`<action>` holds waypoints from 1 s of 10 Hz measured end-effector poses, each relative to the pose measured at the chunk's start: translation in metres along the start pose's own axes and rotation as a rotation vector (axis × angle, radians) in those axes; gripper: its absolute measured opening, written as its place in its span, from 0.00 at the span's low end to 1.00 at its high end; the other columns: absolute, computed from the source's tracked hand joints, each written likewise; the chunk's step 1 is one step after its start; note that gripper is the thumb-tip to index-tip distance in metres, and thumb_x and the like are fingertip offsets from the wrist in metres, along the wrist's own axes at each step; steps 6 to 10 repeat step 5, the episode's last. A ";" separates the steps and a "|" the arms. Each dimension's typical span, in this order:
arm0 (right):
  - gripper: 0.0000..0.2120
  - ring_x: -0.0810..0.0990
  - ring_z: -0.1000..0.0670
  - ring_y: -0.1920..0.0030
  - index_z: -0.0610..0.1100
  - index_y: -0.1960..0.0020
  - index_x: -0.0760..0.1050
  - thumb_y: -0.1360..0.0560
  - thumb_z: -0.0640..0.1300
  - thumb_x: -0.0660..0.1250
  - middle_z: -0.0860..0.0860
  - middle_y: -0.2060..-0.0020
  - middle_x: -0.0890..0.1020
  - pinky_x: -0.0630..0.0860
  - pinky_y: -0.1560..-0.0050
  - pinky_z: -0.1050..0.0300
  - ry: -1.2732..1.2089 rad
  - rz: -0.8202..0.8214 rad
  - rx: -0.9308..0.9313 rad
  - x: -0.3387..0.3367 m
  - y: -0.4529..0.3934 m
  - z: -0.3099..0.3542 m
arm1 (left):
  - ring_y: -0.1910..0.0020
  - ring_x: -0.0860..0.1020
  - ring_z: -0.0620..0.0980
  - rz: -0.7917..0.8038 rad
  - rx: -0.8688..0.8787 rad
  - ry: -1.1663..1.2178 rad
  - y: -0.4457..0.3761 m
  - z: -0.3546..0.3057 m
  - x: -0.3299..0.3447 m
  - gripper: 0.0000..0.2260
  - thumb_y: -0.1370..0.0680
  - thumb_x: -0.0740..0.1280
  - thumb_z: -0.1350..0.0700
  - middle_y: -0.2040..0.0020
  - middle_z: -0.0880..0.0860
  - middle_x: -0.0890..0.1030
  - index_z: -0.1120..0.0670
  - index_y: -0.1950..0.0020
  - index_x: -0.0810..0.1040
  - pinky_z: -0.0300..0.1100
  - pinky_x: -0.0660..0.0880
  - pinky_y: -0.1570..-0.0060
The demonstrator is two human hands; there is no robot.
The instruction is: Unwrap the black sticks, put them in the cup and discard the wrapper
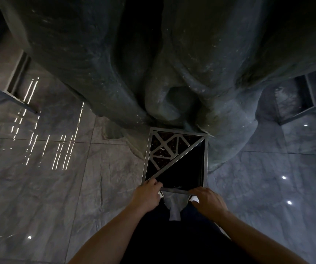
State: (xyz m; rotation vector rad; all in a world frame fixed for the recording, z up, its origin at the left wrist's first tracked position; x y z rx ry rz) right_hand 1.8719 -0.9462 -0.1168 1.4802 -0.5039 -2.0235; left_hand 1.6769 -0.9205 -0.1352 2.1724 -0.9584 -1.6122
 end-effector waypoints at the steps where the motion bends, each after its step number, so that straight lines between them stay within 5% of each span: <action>1: 0.19 0.74 0.50 0.37 0.56 0.32 0.69 0.23 0.49 0.60 0.55 0.34 0.75 0.75 0.41 0.53 0.020 -0.001 -0.005 -0.002 0.002 0.002 | 0.38 0.74 0.51 -0.006 -0.014 0.065 0.005 0.006 -0.001 0.17 0.22 0.61 0.51 0.35 0.49 0.71 0.49 0.33 0.71 0.47 0.73 0.44; 5: 0.18 0.76 0.50 0.40 0.53 0.34 0.72 0.23 0.52 0.58 0.51 0.38 0.79 0.74 0.40 0.54 0.228 0.080 -0.296 -0.052 0.002 0.035 | 0.36 0.73 0.52 -0.105 -0.238 0.176 0.078 0.041 -0.020 0.18 0.22 0.63 0.47 0.34 0.52 0.75 0.49 0.33 0.73 0.45 0.72 0.39; 10: 0.18 0.76 0.50 0.40 0.53 0.34 0.72 0.23 0.52 0.58 0.51 0.38 0.79 0.74 0.40 0.54 0.228 0.080 -0.296 -0.052 0.002 0.035 | 0.36 0.73 0.52 -0.105 -0.238 0.176 0.078 0.041 -0.020 0.18 0.22 0.63 0.47 0.34 0.52 0.75 0.49 0.33 0.73 0.45 0.72 0.39</action>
Point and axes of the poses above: each hand's wrist, its own y-axis away from the middle knuckle, its own x-axis out of the palm, z = x × y, the point moved 9 cm from there along -y, towards the middle knuckle
